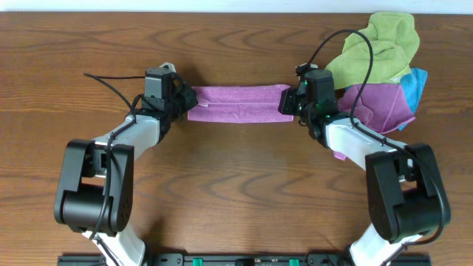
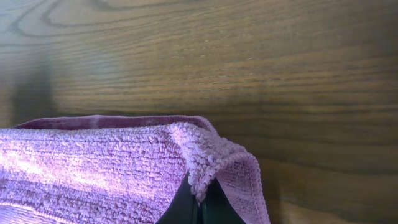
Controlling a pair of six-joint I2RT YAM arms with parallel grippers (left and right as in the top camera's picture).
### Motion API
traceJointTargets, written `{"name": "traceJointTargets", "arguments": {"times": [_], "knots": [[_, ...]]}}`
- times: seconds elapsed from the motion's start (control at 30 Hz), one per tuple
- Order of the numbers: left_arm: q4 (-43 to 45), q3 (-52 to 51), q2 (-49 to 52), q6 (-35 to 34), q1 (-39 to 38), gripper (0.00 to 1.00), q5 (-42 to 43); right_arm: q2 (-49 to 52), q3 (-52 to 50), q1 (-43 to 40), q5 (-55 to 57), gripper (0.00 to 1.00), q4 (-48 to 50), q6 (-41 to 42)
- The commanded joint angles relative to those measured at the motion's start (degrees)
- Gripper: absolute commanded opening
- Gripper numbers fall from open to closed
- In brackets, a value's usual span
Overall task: Fold the cloth
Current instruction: 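Fold the near half of the purple cloth up over the far half with both grippers, then fold the right end of the strip toward the left gripper with the right gripper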
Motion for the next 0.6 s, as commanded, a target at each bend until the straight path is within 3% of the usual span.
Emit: {"name": "traceJointTargets", "arguments": {"times": [0.0, 0.07, 0.1, 0.17, 0.2, 0.27, 0.33, 0.5, 0.53, 0.57], "knots": [[0.66, 0.81, 1.77, -0.61, 0.17, 0.06, -1.77, 1.20, 0.96, 0.15, 3.65, 0.01, 0.17, -2.86], [0.63, 0.81, 1.86, -0.59, 0.17, 0.08, -3.17, 1.44, 0.96, 0.13, 4.39, 0.10, 0.17, -2.84], [0.63, 0.81, 1.86, -0.59, 0.17, 0.18, -3.50, 1.44, 0.96, 0.15, 4.39, 0.35, 0.24, -2.84], [0.63, 0.81, 1.86, -0.59, 0.17, 0.40, -3.50, 1.44, 0.96, 0.15, 4.37, 0.50, 0.39, -2.80], [0.63, 0.81, 1.86, -0.59, 0.20, 0.46, -3.48, 1.40, 0.96, 0.13, 4.37, 0.59, 0.37, -2.80], [0.63, 0.81, 1.84, -0.59, 0.20, 0.67, -3.15, 0.98, 0.96, 0.13, 4.28, 0.66, 0.33, -2.75], [0.63, 0.81, 1.73, -0.55, 0.22, 0.79, -2.36, 0.02, 0.96, 0.13, 2.82, 0.69, 0.24, -2.73], [0.37, 0.81, -2.03, 0.50, 1.05, 0.82, -2.36, -3.89, 0.96, 0.13, 1.77, 0.72, -2.21, -1.90], [0.35, 0.81, -2.89, 0.48, 1.38, 0.78, -2.27, -4.57, 0.96, 0.13, 1.77, 0.72, -2.91, -1.88], [0.39, 0.81, -4.26, 0.46, 1.70, 0.63, -1.64, -5.51, 0.96, 0.13, 1.55, 0.73, -4.20, -1.77]]}}
